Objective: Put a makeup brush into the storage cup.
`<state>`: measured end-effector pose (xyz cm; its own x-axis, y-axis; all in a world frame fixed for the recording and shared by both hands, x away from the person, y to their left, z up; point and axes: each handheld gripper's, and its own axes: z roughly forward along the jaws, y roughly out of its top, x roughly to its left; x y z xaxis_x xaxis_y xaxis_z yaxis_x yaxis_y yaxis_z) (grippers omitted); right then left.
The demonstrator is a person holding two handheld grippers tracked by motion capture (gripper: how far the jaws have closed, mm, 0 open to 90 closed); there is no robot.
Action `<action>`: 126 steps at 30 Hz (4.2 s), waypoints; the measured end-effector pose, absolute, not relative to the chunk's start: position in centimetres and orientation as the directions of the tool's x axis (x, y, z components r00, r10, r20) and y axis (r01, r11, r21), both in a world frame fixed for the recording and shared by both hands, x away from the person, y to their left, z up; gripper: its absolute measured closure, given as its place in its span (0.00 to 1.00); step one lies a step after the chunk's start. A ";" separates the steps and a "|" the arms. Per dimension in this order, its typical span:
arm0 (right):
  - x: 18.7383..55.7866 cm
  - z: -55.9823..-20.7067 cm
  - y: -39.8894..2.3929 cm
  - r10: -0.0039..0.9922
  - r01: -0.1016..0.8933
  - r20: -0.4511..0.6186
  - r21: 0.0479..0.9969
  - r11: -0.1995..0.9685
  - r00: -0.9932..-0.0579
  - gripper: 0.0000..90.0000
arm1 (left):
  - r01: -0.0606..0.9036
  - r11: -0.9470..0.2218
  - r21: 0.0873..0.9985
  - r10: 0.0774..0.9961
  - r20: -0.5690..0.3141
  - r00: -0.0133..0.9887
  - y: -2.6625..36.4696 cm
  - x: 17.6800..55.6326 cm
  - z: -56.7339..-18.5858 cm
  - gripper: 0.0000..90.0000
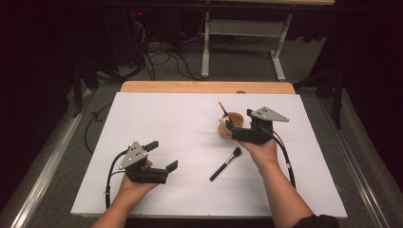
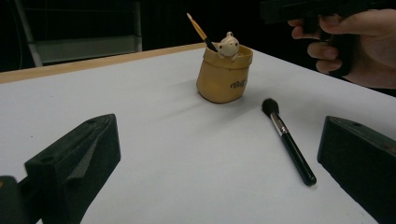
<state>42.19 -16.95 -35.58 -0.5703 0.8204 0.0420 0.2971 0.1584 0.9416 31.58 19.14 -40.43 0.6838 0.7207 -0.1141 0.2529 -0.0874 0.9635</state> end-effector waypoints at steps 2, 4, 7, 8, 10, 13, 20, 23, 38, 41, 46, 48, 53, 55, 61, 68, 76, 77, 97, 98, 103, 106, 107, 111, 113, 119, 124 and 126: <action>41.8 -35.8 -17.5 0.825 0.294 0.035 0.942 0.161 -0.564 0.03 | 0.253 -0.092 0.963 0.722 -0.110 0.683 19.2 31.6 -40.5 0.00; 41.3 -36.1 -18.0 0.827 0.301 0.039 0.940 0.160 -0.561 0.02 | 0.254 -0.093 0.963 0.724 -0.110 0.681 19.2 31.6 -40.5 0.00; 40.7 -36.4 -18.9 0.826 0.295 0.040 0.943 0.155 -0.562 0.02 | 0.256 -0.089 0.963 0.727 -0.113 0.677 19.3 31.7 -40.5 0.00; 40.5 -36.5 -19.2 0.826 0.289 0.033 0.944 0.159 -0.563 0.01 | 0.256 -0.090 0.962 0.727 -0.112 0.677 19.3 31.7 -40.5 0.00; 40.2 -36.6 -19.6 0.827 0.287 0.034 0.945 0.156 -0.562 0.01 | 0.256 -0.090 0.963 0.728 -0.112 0.676 19.3 31.7 -40.5 0.00; 39.4 -36.7 -20.5 0.826 0.278 0.024 0.947 0.162 -0.563 0.01 | 0.256 -0.090 0.962 0.728 -0.112 0.676 19.2 31.7 -40.5 0.00; 37.7 -36.9 -21.6 0.818 0.262 0.020 0.951 0.161 -0.575 0.01 | 0.259 -0.084 0.962 0.731 -0.117 0.672 19.3 31.6 -40.5 0.00; 37.1 -36.8 -21.9 0.818 0.253 0.016 0.954 0.160 -0.575 0.01 | 0.255 -0.077 0.964 0.733 -0.118 0.670 19.4 31.6 -40.4 0.00; 34.6 -37.8 -24.2 0.836 0.256 0.003 0.952 0.165 -0.548 0.02 | 0.262 -0.063 0.963 0.744 -0.130 0.655 19.9 31.7 -40.4 0.00; 34.2 -38.0 -24.6 0.835 0.250 -0.001 0.954 0.166 -0.551 0.02 | 0.261 -0.064 0.963 0.747 -0.127 0.653 19.9 31.6 -40.3 0.00; 33.4 -38.4 -25.0 0.836 0.236 -0.011 0.957 0.167 -0.549 0.02 | 0.270 -0.061 0.961 0.755 -0.133 0.642 20.1 31.5 -40.2 0.00; 33.2 -38.6 -25.3 0.838 0.218 -0.019 0.962 0.164 -0.545 0.02 | 0.284 -0.059 0.957 0.762 -0.140 0.632 20.2 31.6 -40.2 0.00; 33.0 -38.7 -25.9 0.844 0.208 -0.013 0.967 0.147 -0.536 0.02 | 0.287 -0.065 0.956 0.777 -0.132 0.616 20.2 31.5 -40.1 0.00; 32.9 -38.8 -26.1 0.845 0.205 -0.010 0.968 0.141 -0.535 0.02 | 0.286 -0.064 0.956 0.782 -0.130 0.609 20.2 31.4 -40.0 0.00; 33.0 -38.6 -26.2 0.847 0.189 -0.006 0.974 0.125 -0.532 0.02 | 0.289 -0.067 0.955 0.790 -0.127 0.600 20.3 31.2 -40.2 0.00; 33.1 -38.5 -25.9 0.837 0.173 -0.023 0.975 0.140 -0.547 0.02 | 0.279 -0.092 0.956 0.801 -0.095 0.591 20.0 31.3 -39.0 0.00; 32.9 -38.5 -26.3 0.844 0.165 -0.016 0.979 0.123 -0.536 0.02 | 0.333 -0.159 0.930 0.810 -0.070 0.582 18.9 32.0 -38.9 0.00; 32.9 -38.4 -26.3 0.842 0.159 -0.021 0.979 0.127 -0.540 0.02 | 0.341 -0.160 0.926 0.810 -0.074 0.582 18.8 32.1 -39.0 0.00; 32.7 -38.5 -25.8 0.831 0.157 -0.024 0.979 0.132 -0.555 0.02 | 0.553 -0.298 0.778 0.831 -0.074 0.551 18.8 33.6 -39.3 0.00; 32.7 -38.5 -25.8 0.830 0.154 -0.028 0.979 0.136 -0.557 0.02 | 0.563 -0.309 0.767 0.829 -0.072 0.554 18.6 33.7 -39.3 0.01; 32.7 -38.5 -26.0 0.830 0.150 -0.031 0.979 0.137 -0.556 0.02 | 0.614 -0.330 0.717 0.829 -0.091 0.552 18.3 34.1 -39.3 0.01; 32.7 -38.5 -26.0 0.832 0.157 -0.023 0.979 0.132 -0.555 0.02 | 0.632 -0.342 0.695 0.833 -0.087 0.546 18.2 34.4 -39.1 0.01; 32.7 -38.5 -26.0 0.831 0.157 -0.023 0.979 0.132 -0.555 0.02 | 0.640 -0.344 0.687 0.834 -0.090 0.545 18.2 34.4 -39.1 0.01; 32.7 -38.5 -26.0 0.829 0.151 -0.026 0.980 0.132 -0.559 0.02 | 0.671 -0.357 0.650 0.832 -0.106 0.545 18.0 34.7 -39.0 0.01; 32.7 -38.5 -26.0 0.828 0.151 -0.026 0.980 0.132 -0.560 0.02 | 0.681 -0.370 0.631 0.828 -0.108 0.550 17.8 34.8 -39.0 0.01; 32.6 -38.5 -26.0 0.830 0.154 -0.023 0.979 0.130 -0.557 0.02 | 0.713 -0.403 0.574 0.823 -0.113 0.556 17.3 35.2 -39.0 0.01; 32.7 -38.6 -26.0 0.830 0.156 -0.020 0.979 0.128 -0.558 0.02 | 0.737 -0.426 0.525 0.824 -0.113 0.556 16.8 35.5 -39.0 0.01; 32.7 -38.6 -26.0 0.830 0.157 -0.018 0.979 0.127 -0.557 0.02 | 0.747 -0.433 0.504 0.823 -0.117 0.556 16.7 35.6 -39.0 0.01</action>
<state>32.66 -26.01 -38.58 -0.5575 0.8300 -0.0177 0.1574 0.1267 0.9794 35.64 16.73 -39.00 0.5561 0.8228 -0.1172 0.7473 -0.4332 0.5039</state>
